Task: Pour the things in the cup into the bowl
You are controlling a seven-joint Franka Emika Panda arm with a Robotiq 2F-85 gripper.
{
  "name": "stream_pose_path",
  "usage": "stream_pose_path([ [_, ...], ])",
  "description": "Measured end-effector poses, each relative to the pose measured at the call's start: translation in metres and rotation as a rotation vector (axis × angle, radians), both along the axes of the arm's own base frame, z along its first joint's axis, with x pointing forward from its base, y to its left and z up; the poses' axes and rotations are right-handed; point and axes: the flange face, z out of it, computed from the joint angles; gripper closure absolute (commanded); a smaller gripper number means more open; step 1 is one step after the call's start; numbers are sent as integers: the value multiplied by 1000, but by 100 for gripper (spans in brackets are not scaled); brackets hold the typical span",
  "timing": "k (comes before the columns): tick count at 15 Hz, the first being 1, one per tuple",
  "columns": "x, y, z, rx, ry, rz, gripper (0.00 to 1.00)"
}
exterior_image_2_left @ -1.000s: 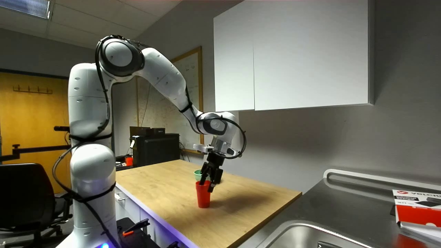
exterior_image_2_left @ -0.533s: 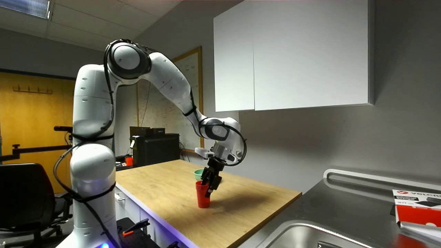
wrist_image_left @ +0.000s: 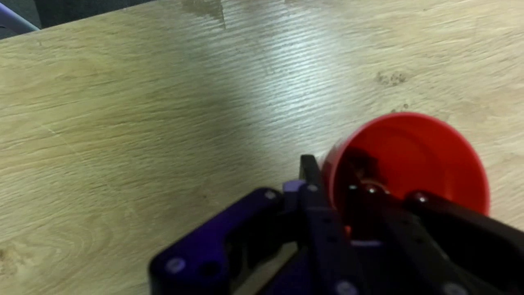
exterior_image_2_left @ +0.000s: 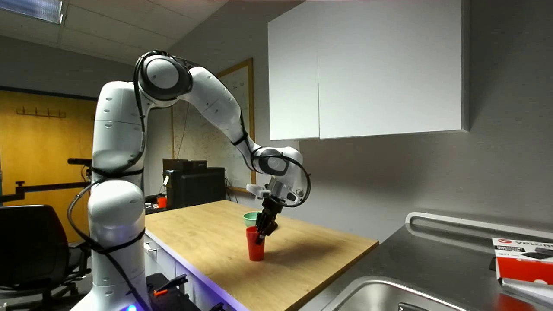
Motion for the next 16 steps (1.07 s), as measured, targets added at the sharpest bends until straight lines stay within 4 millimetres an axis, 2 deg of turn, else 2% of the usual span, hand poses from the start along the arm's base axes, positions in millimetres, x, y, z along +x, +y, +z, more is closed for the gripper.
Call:
stream_pose_path([
  [5,9,0,9,-15,-20,-18,99],
  [9,21,3,19,-67,-40,-103,98],
  [13,42,22,38,-136,-71,-171,98],
  [16,62,48,59,-201,-100,-195,98],
])
